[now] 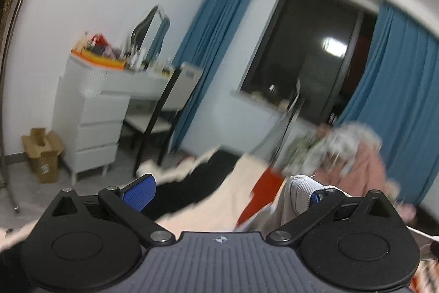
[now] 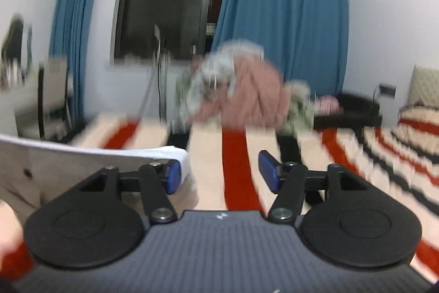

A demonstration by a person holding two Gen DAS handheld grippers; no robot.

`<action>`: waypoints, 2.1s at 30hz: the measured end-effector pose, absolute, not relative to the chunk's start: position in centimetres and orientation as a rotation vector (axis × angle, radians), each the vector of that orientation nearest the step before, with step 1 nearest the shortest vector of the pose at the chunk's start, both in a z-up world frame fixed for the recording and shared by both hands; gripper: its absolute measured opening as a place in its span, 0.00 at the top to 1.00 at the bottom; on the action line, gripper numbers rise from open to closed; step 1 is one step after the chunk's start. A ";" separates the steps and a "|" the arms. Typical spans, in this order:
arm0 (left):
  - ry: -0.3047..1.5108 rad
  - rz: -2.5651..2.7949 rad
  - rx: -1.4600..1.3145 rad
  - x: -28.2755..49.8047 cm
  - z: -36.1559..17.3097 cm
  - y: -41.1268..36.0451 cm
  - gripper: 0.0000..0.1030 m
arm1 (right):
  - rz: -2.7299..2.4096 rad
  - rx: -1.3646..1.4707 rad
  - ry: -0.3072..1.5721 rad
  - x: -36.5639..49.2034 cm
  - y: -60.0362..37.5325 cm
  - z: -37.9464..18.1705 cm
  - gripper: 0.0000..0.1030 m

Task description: Fold clothes

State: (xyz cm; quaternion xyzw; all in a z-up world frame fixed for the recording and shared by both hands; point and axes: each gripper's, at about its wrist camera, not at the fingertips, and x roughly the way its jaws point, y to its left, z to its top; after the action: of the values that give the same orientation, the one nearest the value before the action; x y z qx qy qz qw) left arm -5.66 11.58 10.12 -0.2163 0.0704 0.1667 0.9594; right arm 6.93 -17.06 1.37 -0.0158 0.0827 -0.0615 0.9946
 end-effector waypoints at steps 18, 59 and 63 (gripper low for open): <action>-0.300 0.134 -0.325 -11.3 48.8 11.7 0.00 | 0.005 -0.020 -0.371 -3.9 -20.1 39.7 0.35; 0.894 0.001 0.071 65.6 -13.6 4.6 0.01 | 0.063 0.002 0.802 63.7 -27.6 -14.6 0.32; 0.932 -0.093 0.207 65.8 -12.3 3.3 0.01 | 0.148 -0.008 0.850 64.3 -26.9 -13.9 0.32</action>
State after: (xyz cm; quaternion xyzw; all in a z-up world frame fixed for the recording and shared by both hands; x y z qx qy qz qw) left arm 65.84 3.29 -12.26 0.0995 0.4484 -0.0446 0.8872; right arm 64.29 -26.92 -13.87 -0.0041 0.4119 0.0716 0.9084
